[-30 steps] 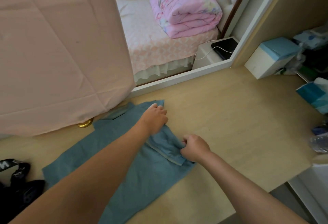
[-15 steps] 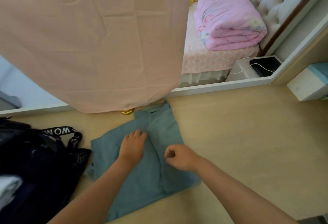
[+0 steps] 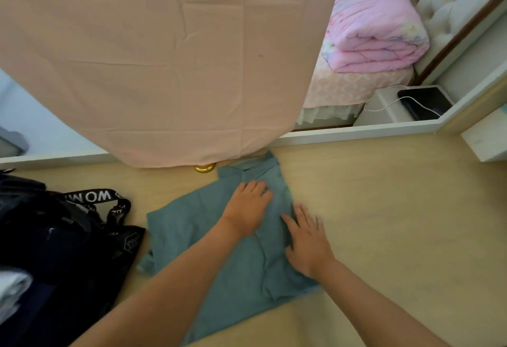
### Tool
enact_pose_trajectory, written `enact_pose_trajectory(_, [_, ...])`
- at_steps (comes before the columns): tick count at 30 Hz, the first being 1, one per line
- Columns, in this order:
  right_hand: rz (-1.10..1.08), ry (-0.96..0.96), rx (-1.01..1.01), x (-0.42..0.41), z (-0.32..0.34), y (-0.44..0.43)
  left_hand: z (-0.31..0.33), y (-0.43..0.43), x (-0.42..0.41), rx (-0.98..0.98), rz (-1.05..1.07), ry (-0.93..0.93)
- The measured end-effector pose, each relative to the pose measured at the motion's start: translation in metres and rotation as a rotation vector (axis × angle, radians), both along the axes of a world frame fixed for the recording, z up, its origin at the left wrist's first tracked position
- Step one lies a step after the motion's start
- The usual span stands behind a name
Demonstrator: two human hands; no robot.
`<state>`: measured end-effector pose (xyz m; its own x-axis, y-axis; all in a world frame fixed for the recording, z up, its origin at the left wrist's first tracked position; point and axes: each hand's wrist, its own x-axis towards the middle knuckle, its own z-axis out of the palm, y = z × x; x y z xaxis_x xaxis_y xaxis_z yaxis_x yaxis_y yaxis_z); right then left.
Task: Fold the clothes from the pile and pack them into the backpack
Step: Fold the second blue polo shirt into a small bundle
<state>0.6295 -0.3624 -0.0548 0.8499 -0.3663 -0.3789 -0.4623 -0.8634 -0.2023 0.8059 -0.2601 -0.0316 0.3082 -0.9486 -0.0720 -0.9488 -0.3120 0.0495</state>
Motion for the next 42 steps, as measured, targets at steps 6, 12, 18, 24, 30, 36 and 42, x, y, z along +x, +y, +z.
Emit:
enact_pose_trajectory(6, [0.071,-0.1,-0.114,-0.032,-0.025,-0.022,-0.029,-0.048,0.04,0.376,-0.008,0.051])
enact_pose_trajectory(12, [0.06,-0.106,-0.146,-0.033,-0.03,-0.034,-0.054,-0.03,0.032,0.209,0.04,0.014])
enact_pose_trajectory(18, [0.281,-0.116,-0.07,-0.016,-0.022,-0.004,-0.054,0.045,0.006,-0.055,0.192,0.019])
enact_pose_trajectory(24, [0.359,-0.006,-0.128,0.002,-0.01,0.003,-0.055,0.131,-0.009,0.133,0.329,0.102])
enact_pose_trajectory(30, [0.297,0.072,-0.231,0.032,0.015,0.028,-0.019,0.148,-0.041,0.198,0.455,0.115])
enact_pose_trajectory(36, [0.244,0.109,-0.128,0.019,0.01,0.062,-0.012,0.189,-0.079,0.17,0.377,0.096])
enact_pose_trajectory(42, [0.371,0.144,-0.079,0.008,0.009,0.074,-0.019,0.21,-0.102,0.078,0.273,0.171])
